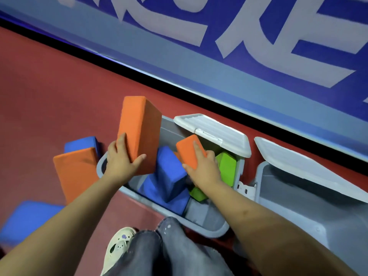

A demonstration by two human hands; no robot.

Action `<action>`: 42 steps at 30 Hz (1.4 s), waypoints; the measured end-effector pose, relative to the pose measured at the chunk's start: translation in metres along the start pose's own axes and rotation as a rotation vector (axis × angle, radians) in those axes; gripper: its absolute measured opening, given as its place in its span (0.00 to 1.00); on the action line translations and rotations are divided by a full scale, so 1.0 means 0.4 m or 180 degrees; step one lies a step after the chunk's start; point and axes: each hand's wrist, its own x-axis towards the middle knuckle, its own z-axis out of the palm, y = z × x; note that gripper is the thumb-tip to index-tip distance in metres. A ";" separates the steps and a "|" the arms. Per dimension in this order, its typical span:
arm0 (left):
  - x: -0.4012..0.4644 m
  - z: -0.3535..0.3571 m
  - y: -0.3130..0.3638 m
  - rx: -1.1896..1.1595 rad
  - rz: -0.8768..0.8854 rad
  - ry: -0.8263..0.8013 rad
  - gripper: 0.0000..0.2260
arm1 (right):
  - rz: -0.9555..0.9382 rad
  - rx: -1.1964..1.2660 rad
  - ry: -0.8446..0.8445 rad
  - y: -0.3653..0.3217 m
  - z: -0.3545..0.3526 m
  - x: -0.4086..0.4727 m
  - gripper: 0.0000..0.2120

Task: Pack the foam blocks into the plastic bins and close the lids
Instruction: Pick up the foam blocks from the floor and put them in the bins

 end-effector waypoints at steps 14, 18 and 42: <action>-0.064 0.010 -0.181 -0.0184 -0.0123 -0.1230 0.43 | -0.0095 -0.0608 0.0512 0.036 0.101 -0.101 0.36; -0.083 0.031 -0.197 -0.0469 -0.0156 -0.1130 0.42 | -0.1320 -0.0666 0.0823 0.020 0.141 -0.127 0.23; -0.160 -0.030 -0.276 0.0686 -0.0172 -0.2034 0.24 | 0.0755 0.0201 -0.2538 0.074 0.206 -0.215 0.33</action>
